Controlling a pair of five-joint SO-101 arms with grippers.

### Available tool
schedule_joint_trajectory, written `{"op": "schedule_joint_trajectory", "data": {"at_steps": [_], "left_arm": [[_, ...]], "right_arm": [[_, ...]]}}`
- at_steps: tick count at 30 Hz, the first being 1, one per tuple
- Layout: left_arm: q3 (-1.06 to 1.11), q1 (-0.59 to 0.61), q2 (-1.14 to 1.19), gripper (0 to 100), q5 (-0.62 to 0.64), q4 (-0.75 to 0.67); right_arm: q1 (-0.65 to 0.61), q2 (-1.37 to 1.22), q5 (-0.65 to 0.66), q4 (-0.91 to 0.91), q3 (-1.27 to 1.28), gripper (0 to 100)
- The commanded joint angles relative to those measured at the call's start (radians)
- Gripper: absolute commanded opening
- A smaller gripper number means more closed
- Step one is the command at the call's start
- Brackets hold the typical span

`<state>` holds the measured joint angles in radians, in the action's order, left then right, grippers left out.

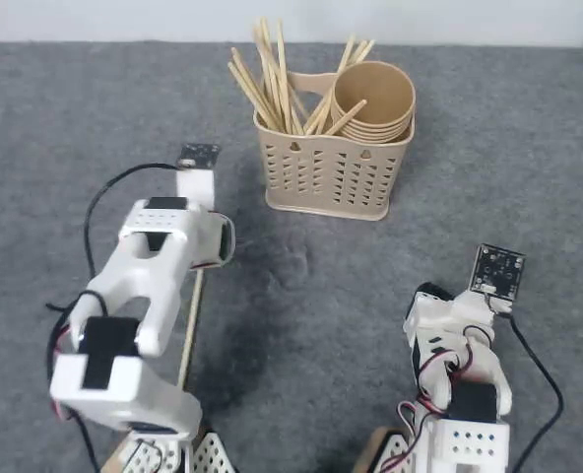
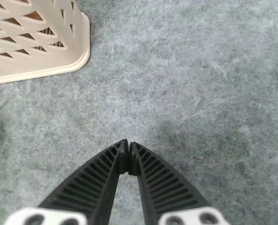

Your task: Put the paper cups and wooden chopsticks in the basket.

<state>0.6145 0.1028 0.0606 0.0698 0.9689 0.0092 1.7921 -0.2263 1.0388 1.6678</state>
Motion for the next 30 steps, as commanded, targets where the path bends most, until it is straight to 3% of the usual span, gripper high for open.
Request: {"op": "schedule_joint_trajectory", "data": {"at_steps": [1,6,10,13,22,30], "left_arm": [[-0.064,0.035,-0.203,1,-0.009,0.078],[-0.076,0.046,-0.519,1,-0.009,0.17],[-0.074,0.04,-0.775,1,-0.008,0.164],[-0.067,0.037,-0.905,1,-0.003,0.081],[0.012,0.023,-0.97,1,0.255,-0.535],[0.008,-0.213,-0.968,1,0.305,-0.994]], "right_arm": [[0.012,0.018,0.028,0.007,0.017,0.8],[0.012,0.018,0.028,0.007,0.017,0.8],[0.012,0.018,0.028,0.007,0.017,0.8],[0.012,0.018,0.028,0.007,0.017,0.8],[0.012,0.018,0.028,0.007,0.017,0.8],[0.012,0.018,0.028,0.007,0.017,0.8]]}}
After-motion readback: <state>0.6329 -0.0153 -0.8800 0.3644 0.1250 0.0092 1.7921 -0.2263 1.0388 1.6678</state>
